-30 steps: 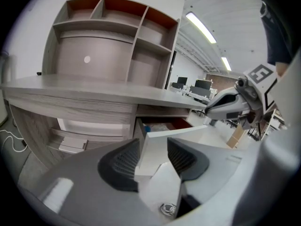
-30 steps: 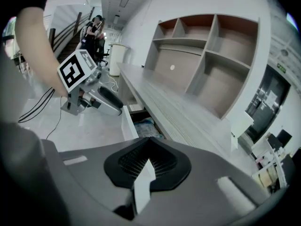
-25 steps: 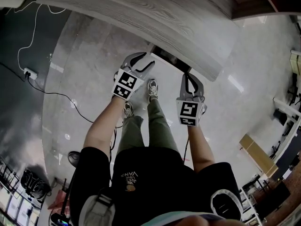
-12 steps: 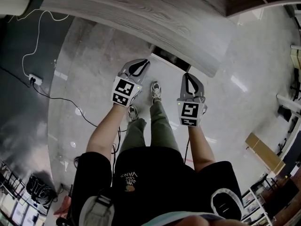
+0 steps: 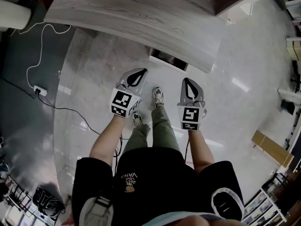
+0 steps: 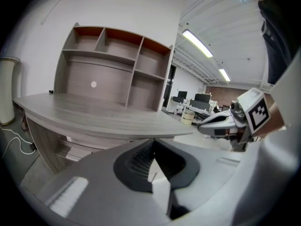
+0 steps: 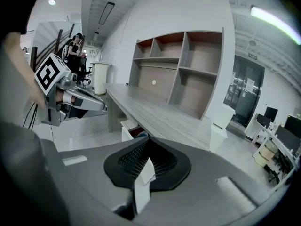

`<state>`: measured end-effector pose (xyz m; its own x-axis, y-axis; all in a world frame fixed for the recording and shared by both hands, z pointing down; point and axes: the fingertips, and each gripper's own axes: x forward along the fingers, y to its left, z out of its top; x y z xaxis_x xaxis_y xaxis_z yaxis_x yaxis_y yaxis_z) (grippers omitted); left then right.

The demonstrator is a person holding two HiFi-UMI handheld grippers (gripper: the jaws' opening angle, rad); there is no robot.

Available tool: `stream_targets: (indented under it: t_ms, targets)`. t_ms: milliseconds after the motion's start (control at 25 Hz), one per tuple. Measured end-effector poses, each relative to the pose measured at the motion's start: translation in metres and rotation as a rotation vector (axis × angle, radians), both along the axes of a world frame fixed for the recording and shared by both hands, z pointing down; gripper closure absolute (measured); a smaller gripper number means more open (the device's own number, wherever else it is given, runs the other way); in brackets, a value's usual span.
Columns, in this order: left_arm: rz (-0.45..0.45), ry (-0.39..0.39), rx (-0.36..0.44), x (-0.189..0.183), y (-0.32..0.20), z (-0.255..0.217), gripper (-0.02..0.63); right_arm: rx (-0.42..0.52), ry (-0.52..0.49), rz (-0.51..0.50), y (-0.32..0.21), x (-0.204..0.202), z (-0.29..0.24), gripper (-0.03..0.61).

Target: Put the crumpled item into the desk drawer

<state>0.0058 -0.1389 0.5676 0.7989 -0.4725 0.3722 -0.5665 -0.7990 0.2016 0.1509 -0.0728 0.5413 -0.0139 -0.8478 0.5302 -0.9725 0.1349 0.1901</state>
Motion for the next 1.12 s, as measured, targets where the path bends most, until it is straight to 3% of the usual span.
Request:
stream_targets:
  t_ms: [520,1120]
  targets:
    - [-0.032,0.07,0.047,-0.035,0.044,-0.058,0.561,0.043,-0.028,0.033,0.053,-0.025,-0.033,0.577]
    - [-0.051,0.083,0.143,-0.086,0.097,-0.121,0.561,0.215,-0.12,0.048,0.098,-0.059,-0.102,0.577]
